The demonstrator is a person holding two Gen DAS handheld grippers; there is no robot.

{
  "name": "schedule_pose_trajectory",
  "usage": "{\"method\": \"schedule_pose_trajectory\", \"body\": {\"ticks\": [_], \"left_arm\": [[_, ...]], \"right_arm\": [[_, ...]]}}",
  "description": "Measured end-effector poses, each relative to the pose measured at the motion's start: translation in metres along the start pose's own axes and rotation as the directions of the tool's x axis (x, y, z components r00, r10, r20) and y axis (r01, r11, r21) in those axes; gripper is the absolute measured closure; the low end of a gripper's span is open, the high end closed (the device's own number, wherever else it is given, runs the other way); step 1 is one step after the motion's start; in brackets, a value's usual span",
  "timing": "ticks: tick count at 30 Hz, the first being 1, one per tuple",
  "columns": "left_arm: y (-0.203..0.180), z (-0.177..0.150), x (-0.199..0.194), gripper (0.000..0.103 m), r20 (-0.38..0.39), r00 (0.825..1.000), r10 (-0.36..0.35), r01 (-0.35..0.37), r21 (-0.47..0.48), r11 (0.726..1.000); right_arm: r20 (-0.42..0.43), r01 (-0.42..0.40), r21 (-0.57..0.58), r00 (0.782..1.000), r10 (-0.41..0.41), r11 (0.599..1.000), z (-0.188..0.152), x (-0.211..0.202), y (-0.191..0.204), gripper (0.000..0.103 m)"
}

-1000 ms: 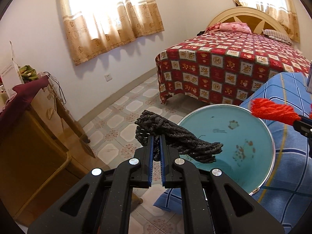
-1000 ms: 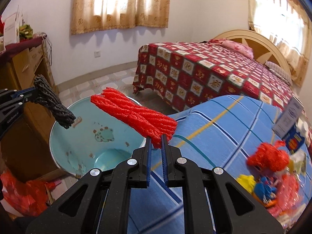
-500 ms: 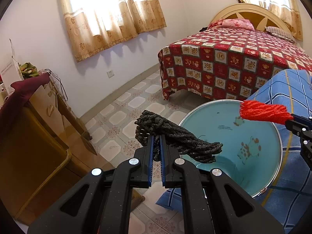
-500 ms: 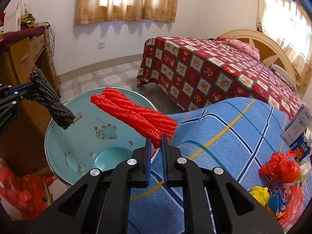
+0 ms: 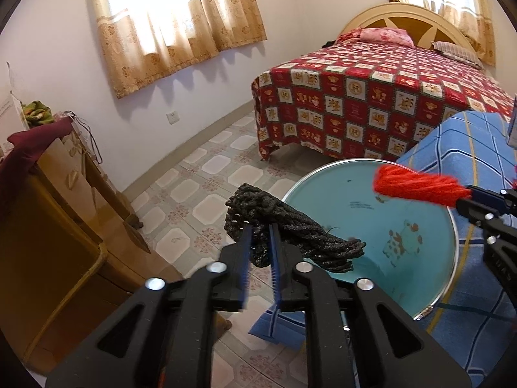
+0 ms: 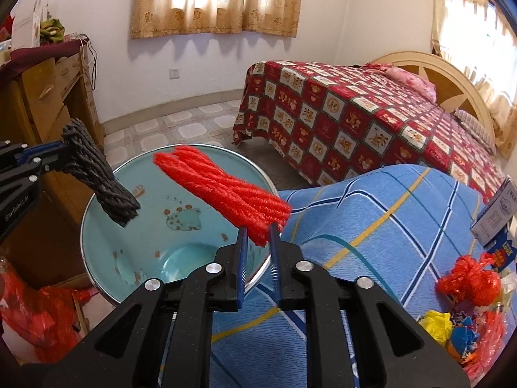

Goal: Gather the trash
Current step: 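Carry both held items over the blue bin and release them inside, then return both open tools to the trash pile on the table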

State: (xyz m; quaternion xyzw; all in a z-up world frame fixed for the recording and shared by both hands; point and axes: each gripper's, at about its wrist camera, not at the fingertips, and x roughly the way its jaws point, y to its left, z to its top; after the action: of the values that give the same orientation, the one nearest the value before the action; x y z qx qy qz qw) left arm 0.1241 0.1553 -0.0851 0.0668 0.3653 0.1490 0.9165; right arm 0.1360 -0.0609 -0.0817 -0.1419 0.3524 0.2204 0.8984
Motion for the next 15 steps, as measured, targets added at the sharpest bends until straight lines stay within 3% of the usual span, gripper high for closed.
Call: {"method": "schedule_pose_trajectory", "body": {"ticks": [1, 3, 6, 11, 15], "left_arm": [[-0.001, 0.0, -0.001, 0.076, 0.003, 1.0, -0.002, 0.002, 0.003, 1.0], [-0.004, -0.002, -0.003, 0.072, 0.009, 1.0, -0.012, 0.011, 0.011, 1.0], [-0.007, -0.003, -0.005, 0.056, 0.016, 1.0, -0.024, 0.024, 0.016, 1.0], [-0.011, -0.004, -0.008, 0.046, 0.02, 1.0, -0.021, 0.021, 0.023, 1.0], [-0.013, -0.004, -0.011, 0.044, 0.021, 0.999, -0.028, 0.027, 0.028, 0.999]], "right_arm": [[0.002, -0.004, 0.005, 1.0, 0.004, 1.0, -0.001, 0.0, 0.0, 0.07], [0.001, -0.007, 0.009, 1.0, 0.007, 1.0, -0.001, 0.0, -0.001, 0.068], [0.003, -0.006, 0.02, 1.0, 0.006, 1.0, -0.003, -0.001, -0.002, 0.061], [0.016, -0.002, 0.037, 1.0, 0.001, 0.999, -0.006, -0.007, -0.005, 0.049], [0.025, 0.013, 0.044, 1.0, -0.014, 0.999, -0.009, -0.015, -0.008, 0.046]]}}
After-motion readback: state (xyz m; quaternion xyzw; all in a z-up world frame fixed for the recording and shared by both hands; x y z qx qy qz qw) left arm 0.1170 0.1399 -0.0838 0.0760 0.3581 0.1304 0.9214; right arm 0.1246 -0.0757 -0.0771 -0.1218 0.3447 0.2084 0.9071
